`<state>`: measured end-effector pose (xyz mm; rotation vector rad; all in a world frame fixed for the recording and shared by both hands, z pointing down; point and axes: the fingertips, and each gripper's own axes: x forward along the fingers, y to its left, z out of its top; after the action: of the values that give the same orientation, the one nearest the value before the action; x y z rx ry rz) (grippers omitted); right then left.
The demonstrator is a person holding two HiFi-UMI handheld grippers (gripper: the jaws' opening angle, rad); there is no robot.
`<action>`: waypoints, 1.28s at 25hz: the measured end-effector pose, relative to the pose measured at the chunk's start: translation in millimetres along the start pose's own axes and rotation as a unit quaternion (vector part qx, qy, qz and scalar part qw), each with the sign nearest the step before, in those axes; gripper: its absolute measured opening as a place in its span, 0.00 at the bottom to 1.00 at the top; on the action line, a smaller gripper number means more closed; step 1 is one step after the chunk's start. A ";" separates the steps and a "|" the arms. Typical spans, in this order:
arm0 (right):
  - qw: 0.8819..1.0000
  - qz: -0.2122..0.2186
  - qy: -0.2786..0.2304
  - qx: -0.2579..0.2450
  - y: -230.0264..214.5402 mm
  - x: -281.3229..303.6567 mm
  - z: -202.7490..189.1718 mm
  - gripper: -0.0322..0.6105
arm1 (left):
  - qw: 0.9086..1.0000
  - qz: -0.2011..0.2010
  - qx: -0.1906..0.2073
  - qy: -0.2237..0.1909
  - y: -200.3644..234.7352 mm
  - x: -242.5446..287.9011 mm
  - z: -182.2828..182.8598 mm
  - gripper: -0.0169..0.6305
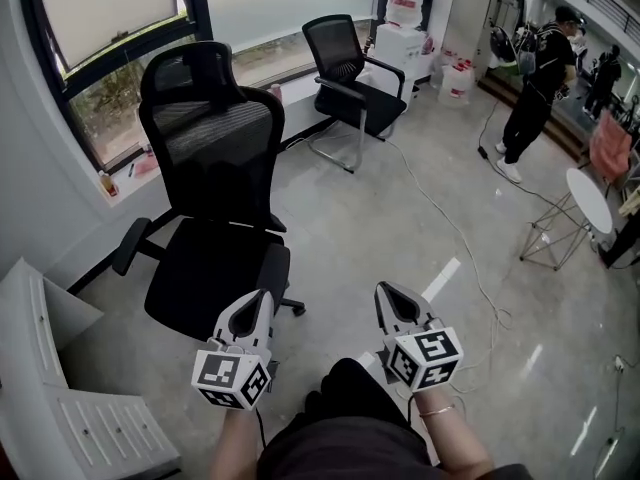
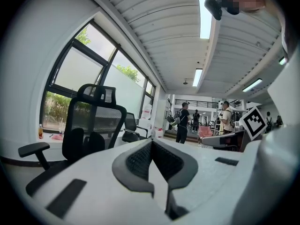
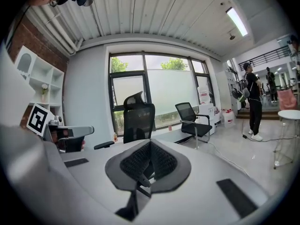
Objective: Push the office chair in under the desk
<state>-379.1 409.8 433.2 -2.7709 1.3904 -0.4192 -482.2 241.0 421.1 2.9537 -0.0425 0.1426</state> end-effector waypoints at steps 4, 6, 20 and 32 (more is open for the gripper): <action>1.000 -0.010 0.002 0.008 -19.2 13.5 3.9 0.06 | 1.000 -0.014 0.002 0.004 -2.9 28.7 1.0 0.04; 1.000 -0.010 0.005 0.012 -30.4 25.3 4.9 0.06 | 1.000 -0.016 0.002 0.007 -0.3 46.4 1.0 0.04; 0.998 0.054 0.023 0.008 -208.5 190.5 48.3 0.06 | 0.998 0.057 0.014 0.039 20.7 285.2 5.4 0.04; 0.993 0.109 0.029 0.022 -313.8 324.9 91.4 0.06 | 0.993 0.112 0.024 0.035 49.9 454.2 46.0 0.04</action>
<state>74.5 333.4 461.4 -2.5542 1.6512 -0.5177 -27.9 174.6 429.7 2.9803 -0.3673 0.2807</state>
